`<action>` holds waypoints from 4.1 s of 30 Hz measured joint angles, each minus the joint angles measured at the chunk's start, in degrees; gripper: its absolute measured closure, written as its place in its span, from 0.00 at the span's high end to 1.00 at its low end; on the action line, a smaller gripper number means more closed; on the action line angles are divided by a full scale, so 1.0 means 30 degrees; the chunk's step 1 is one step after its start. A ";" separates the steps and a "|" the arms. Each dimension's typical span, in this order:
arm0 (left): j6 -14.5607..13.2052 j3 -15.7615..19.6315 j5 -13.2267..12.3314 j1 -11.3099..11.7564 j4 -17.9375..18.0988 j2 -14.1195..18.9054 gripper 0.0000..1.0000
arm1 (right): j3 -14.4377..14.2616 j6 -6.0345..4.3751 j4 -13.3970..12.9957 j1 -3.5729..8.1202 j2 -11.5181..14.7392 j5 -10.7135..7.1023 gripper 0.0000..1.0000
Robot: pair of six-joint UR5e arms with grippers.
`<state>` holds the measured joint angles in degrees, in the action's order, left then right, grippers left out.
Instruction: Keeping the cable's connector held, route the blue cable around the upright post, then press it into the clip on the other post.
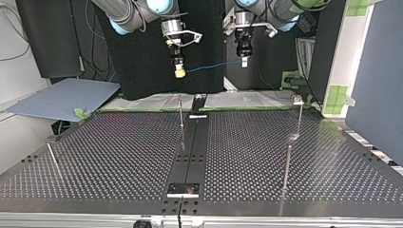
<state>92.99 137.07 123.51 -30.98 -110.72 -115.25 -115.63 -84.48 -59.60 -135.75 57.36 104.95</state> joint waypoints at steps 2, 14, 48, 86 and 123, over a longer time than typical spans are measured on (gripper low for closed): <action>-0.0001 0.0002 0.0003 0.0002 -0.0147 -0.0035 0.00 | -0.0001 0.0000 0.0000 -0.0001 0.0000 0.0000 0.00; -0.0003 0.0005 0.0006 0.0009 -0.0273 -0.0060 0.00 | 0.0000 0.0000 0.0000 0.0000 0.0000 0.0000 0.00; -0.0176 -0.0013 0.0094 0.0037 -0.0445 0.0112 0.00 | 0.0122 0.0202 0.1646 -0.0090 -0.3393 0.0709 0.00; -0.1064 -0.3421 0.1537 0.1174 -0.7626 0.7289 0.00 | 0.4031 -0.2286 0.6860 -0.0149 0.3954 -0.3350 0.00; -0.1086 -1.0224 0.0675 0.2851 -1.4624 1.1597 0.00 | 0.9343 -0.5085 0.8990 -0.0170 0.4781 -0.5871 0.00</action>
<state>89.74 106.40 125.54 -22.43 -154.60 -80.45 -87.60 -99.74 -32.64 -136.26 71.71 87.34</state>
